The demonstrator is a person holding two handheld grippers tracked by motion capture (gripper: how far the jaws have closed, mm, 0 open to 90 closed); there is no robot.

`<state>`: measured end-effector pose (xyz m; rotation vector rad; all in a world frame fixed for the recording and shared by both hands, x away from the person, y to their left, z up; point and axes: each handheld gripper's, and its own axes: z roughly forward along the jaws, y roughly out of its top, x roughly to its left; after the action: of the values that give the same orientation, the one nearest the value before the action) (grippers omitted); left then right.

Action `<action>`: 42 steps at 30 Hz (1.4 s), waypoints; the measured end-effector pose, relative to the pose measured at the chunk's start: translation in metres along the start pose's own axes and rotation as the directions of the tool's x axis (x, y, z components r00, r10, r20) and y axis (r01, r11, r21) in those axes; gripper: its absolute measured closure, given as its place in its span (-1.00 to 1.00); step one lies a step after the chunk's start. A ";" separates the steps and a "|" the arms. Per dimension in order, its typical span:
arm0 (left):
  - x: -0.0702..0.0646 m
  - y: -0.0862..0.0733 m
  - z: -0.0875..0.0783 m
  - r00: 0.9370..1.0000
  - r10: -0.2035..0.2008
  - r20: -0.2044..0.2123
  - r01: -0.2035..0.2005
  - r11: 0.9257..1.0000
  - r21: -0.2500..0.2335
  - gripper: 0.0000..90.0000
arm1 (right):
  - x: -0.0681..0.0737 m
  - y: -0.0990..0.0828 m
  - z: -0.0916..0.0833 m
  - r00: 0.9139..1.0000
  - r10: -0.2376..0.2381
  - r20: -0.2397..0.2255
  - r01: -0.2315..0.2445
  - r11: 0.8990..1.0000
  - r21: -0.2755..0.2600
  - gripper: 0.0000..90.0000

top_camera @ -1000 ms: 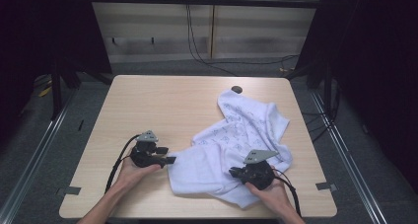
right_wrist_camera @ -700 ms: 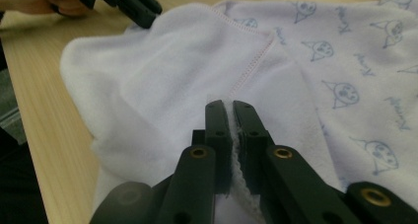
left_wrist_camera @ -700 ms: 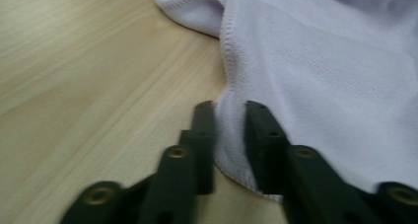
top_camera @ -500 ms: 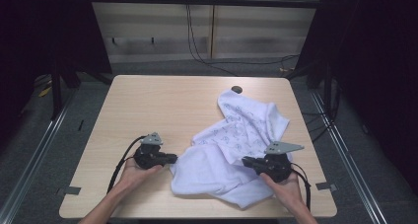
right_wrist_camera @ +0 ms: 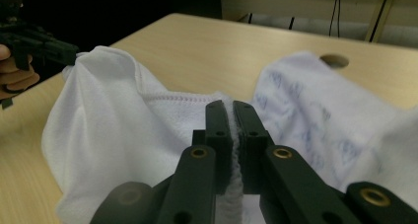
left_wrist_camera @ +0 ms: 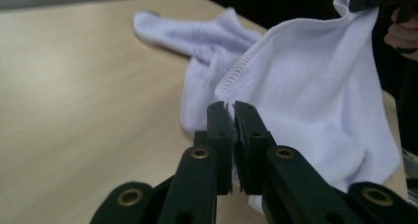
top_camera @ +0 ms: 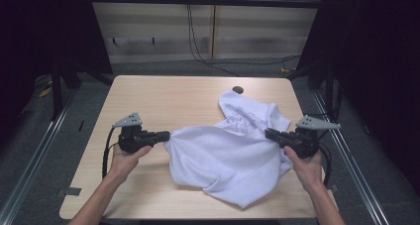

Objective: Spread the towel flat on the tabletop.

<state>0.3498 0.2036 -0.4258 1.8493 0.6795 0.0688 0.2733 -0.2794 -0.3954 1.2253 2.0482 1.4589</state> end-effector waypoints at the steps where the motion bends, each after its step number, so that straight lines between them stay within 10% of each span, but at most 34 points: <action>1: 0.000 0.010 -0.005 1.000 0.010 -0.010 -0.010 1.000 -0.023 0.92 | -0.001 0.007 -0.001 1.000 -0.006 0.003 0.006 1.000 -0.010 0.93; 8: -0.018 0.056 -0.048 0.997 0.071 -0.010 -0.072 0.986 -0.150 0.92 | 0.012 0.070 -0.027 0.998 -0.064 -0.001 0.064 0.989 -0.134 0.93; 17: -0.072 0.097 -0.094 0.973 0.231 0.020 -0.218 0.939 -0.268 0.92 | 0.033 0.100 -0.081 0.992 -0.123 -0.025 0.112 0.959 -0.259 0.93; 20: -0.078 0.069 -0.082 0.974 0.217 0.063 -0.200 0.959 -0.203 0.92 | 0.038 0.067 -0.089 0.992 -0.117 -0.057 0.101 0.968 -0.229 0.93; 26: -0.067 -0.025 -0.052 0.987 0.057 0.152 -0.048 0.997 -0.062 0.92 | 0.046 -0.032 -0.097 0.995 -0.035 -0.095 0.027 0.996 -0.089 0.93; 30: -0.091 -0.056 -0.056 0.969 0.081 0.231 -0.098 0.993 0.061 0.91 | 0.066 -0.085 -0.109 0.992 0.012 -0.128 -0.013 1.000 -0.002 0.92; 35: -0.121 -0.077 -0.080 0.930 0.097 0.355 -0.122 0.991 0.049 0.89 | 0.092 -0.111 -0.142 0.988 0.017 -0.154 -0.013 0.999 0.029 0.78; 38: -0.119 -0.077 -0.085 0.925 0.092 0.368 -0.113 0.993 0.036 0.73 | 0.095 -0.114 -0.149 0.991 0.012 -0.131 -0.006 0.999 0.046 0.53; 42: -0.102 -0.070 -0.075 0.952 0.079 0.297 -0.102 0.993 0.065 0.73 | 0.086 -0.106 -0.139 0.995 -0.011 -0.103 0.017 0.998 0.053 0.45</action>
<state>0.2086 0.2337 -0.4309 1.9165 0.3942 -0.1734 0.0811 -0.3041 -0.4150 1.1767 2.1719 1.4985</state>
